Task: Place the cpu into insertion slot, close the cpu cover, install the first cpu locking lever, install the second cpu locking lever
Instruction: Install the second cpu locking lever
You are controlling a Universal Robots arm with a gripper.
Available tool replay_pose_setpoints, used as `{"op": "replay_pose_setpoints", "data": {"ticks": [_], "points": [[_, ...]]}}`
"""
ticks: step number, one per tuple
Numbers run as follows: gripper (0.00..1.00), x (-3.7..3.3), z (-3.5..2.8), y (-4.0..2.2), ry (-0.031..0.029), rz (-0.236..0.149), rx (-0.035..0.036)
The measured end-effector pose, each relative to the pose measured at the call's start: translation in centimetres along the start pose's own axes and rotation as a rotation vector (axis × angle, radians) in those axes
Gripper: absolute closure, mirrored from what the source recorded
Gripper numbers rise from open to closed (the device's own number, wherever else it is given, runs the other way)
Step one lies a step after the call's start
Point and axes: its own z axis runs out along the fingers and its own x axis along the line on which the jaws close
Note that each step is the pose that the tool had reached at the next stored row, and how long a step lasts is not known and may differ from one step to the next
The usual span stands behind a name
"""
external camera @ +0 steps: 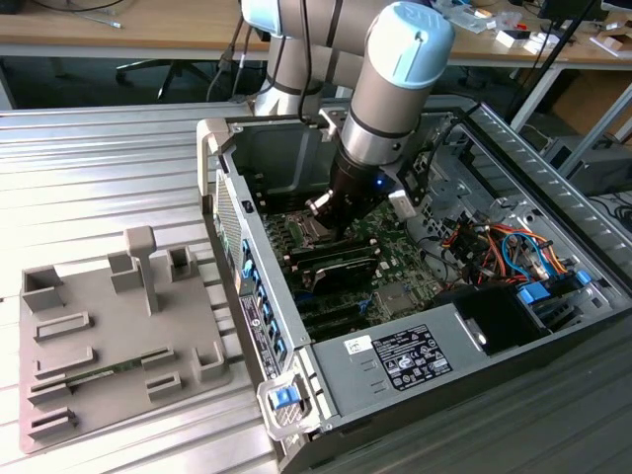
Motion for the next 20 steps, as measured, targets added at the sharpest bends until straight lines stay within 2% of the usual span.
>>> {"op": "replay_pose_setpoints", "data": {"ticks": [5,20], "points": [[0.89,0.70,0.12,0.09,0.0001,0.000,0.0001],[0.89,1.28,0.23,0.17,0.0001,0.000,0.0002]]}}
